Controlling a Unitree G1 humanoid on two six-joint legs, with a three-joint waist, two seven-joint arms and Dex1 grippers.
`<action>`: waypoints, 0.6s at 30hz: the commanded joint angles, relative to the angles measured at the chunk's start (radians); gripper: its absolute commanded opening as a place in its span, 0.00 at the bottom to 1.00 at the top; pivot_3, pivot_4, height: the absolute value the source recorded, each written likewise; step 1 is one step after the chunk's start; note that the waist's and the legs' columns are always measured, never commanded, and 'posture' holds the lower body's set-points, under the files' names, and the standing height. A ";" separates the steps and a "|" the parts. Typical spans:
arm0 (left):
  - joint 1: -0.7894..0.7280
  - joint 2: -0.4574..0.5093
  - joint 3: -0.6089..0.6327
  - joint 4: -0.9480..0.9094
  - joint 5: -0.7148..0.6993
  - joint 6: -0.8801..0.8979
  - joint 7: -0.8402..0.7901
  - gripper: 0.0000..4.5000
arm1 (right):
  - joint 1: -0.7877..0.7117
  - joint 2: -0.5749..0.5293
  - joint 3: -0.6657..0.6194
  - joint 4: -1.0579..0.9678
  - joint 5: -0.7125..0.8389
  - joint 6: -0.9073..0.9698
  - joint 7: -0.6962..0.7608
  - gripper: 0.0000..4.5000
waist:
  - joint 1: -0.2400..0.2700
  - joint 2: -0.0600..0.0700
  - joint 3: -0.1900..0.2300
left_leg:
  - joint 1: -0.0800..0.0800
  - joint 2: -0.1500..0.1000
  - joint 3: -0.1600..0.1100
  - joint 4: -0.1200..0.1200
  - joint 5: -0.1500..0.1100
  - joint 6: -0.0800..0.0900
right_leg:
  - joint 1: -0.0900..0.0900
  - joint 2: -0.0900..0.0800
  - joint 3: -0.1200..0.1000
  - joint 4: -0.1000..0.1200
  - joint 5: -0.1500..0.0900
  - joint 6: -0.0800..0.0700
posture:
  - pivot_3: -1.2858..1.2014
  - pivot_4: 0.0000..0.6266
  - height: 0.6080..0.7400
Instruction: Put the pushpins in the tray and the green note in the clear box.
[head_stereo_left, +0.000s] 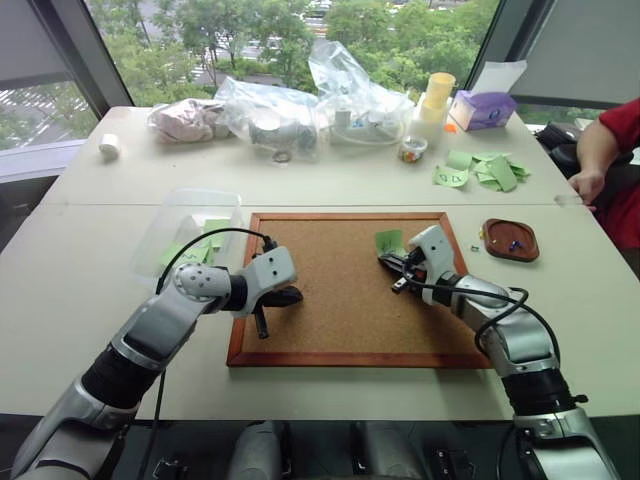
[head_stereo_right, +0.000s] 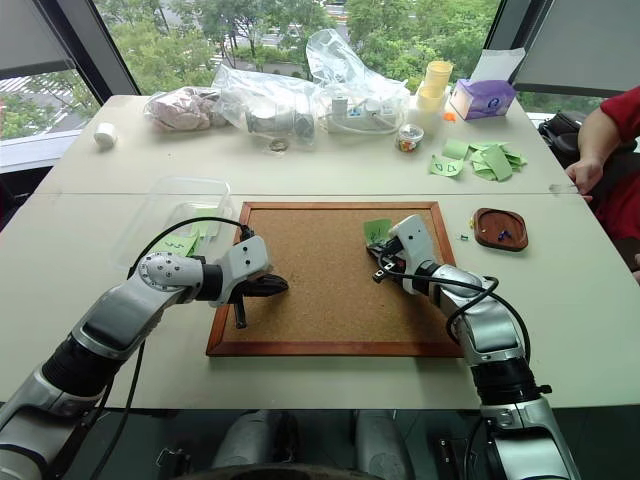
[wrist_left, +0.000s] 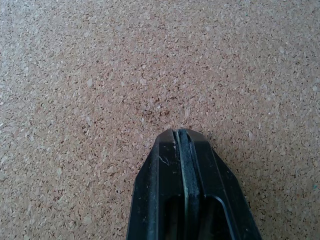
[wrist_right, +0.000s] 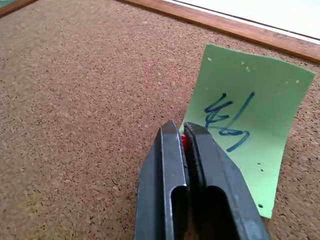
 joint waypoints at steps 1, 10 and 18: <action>0.025 0.011 -0.028 0.032 0.023 0.030 -0.001 0.00 | 0.020 0.002 0.026 -0.011 -0.027 -0.024 0.009 0.01 | 0.000 0.000 0.000 | 0.000 0.000 0.000 0.000 0.000 0.000 | 0.000 0.000 0.000 0.000 0.000 0.000 | 0.52 0.24 0.96; 0.015 0.013 -0.036 0.049 0.030 0.016 -0.012 0.00 | 0.027 0.012 -0.033 -0.150 -0.040 -0.143 -0.020 0.01 | -0.002 0.000 0.000 | 0.000 0.000 0.000 0.000 0.000 0.000 | 0.000 0.000 0.000 0.000 0.000 0.000 | 0.52 0.24 0.96; 0.000 0.008 -0.046 0.074 0.034 -0.006 -0.035 0.00 | 0.034 -0.024 -0.090 -0.235 -0.023 -0.109 -0.021 0.01 | 0.001 0.000 0.000 | 0.001 0.000 0.000 0.000 0.000 0.000 | 0.001 -0.001 0.000 0.000 -0.001 -0.001 | 0.52 0.24 0.96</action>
